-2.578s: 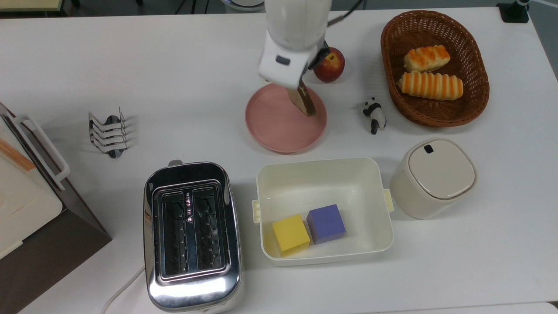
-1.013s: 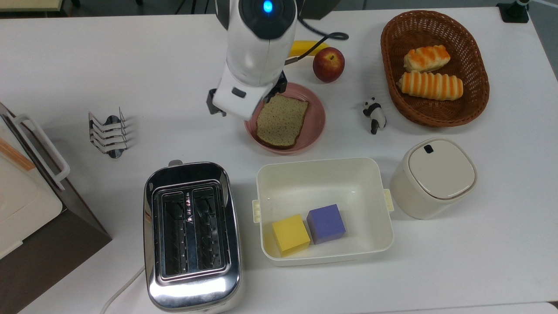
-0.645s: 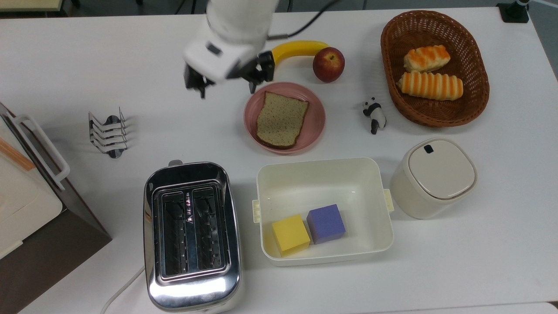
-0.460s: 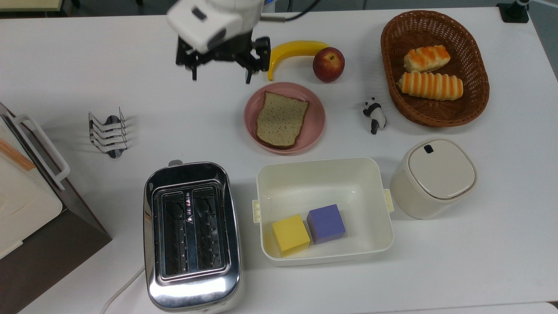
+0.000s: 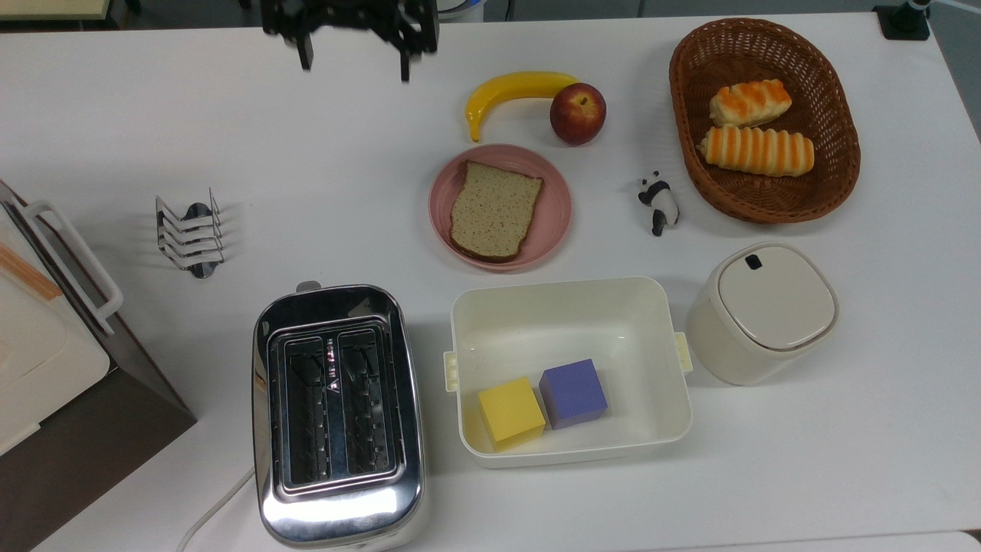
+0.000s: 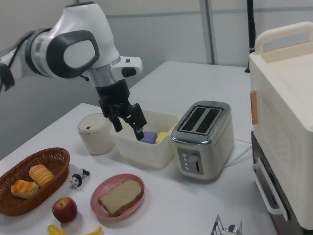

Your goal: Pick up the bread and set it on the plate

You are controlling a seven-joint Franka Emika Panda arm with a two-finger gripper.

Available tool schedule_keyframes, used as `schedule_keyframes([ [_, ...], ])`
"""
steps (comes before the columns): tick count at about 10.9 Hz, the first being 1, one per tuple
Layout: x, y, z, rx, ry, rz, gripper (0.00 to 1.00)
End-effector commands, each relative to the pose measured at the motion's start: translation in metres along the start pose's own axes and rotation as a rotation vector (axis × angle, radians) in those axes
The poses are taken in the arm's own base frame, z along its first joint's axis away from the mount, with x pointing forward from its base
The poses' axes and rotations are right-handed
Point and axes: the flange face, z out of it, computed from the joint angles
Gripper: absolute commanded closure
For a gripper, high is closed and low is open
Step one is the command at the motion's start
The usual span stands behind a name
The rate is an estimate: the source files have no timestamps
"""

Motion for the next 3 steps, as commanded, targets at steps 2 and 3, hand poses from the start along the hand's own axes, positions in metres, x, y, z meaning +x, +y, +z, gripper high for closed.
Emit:
schedule_keyframes([
  [2, -0.0276, 0.0026, -0.0154, 0.067, -0.025, -0.008, 0.00],
  [3, -0.0297, 0.0017, -0.0133, 0.067, -0.045, -0.010, 0.00],
])
